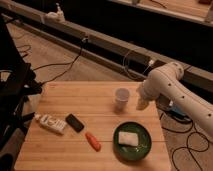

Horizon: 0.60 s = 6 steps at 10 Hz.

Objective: Push the eraser across the table

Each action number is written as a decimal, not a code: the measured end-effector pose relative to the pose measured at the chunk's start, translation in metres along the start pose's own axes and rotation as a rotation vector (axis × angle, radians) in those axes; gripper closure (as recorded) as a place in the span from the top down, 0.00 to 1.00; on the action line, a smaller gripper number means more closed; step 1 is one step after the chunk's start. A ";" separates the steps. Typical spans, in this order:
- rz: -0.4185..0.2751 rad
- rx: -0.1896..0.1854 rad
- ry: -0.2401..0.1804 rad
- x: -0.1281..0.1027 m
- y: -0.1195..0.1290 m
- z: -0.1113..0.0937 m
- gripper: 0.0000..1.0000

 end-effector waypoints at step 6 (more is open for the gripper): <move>0.000 0.000 0.000 0.000 0.000 0.000 0.14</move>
